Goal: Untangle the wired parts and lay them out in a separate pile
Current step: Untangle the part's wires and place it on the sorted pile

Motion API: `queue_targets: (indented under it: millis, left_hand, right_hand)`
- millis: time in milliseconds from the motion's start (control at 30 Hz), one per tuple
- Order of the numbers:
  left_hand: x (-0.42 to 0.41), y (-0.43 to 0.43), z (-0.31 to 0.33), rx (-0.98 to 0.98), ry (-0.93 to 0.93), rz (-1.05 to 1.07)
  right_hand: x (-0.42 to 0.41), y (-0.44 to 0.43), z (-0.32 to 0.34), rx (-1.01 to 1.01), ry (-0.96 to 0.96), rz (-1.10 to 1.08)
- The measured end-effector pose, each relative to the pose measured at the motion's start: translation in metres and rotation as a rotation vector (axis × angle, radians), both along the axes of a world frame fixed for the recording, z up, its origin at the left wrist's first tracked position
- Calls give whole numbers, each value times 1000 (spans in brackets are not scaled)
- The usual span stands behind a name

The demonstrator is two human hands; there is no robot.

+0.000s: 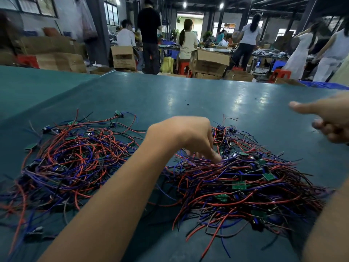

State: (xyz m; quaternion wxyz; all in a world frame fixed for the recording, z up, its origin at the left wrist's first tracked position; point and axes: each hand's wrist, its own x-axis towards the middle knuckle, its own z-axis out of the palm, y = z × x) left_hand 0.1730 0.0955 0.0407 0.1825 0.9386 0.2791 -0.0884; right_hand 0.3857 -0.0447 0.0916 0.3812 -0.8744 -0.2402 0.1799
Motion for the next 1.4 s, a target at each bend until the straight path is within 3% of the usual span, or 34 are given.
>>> queue_targets:
  millis: [133, 267, 433, 600, 867, 1100, 1267, 1400]
  left_hand:
    - [-29, 34, 15, 45, -287, 161]
    - [-71, 83, 6, 59, -402, 386]
    - [-108, 128, -34, 114, -263, 587]
    - [-123, 133, -48, -77, 63, 478]
    - [-117, 127, -51, 41, 87, 505]
    - [-113, 119, -46, 11, 163, 474]
    - [-114, 119, -33, 33, -41, 382]
    - [-124, 113, -5, 52, -297, 293]
  right_hand:
    - [-30, 22, 13, 149, -303, 123]
    - [-100, 65, -14, 276, -493, 399]
    - [-172, 85, -117, 38, -734, 674]
    - [-204, 64, -149, 138, -1116, 765]
    - [-237, 51, -168, 303, -1085, 1148]
    - [-230, 52, -164, 422, -961, 1250]
    - [-233, 52, -167, 413, -941, 1325]
    - [-228, 51, -163, 554, -937, 1198]
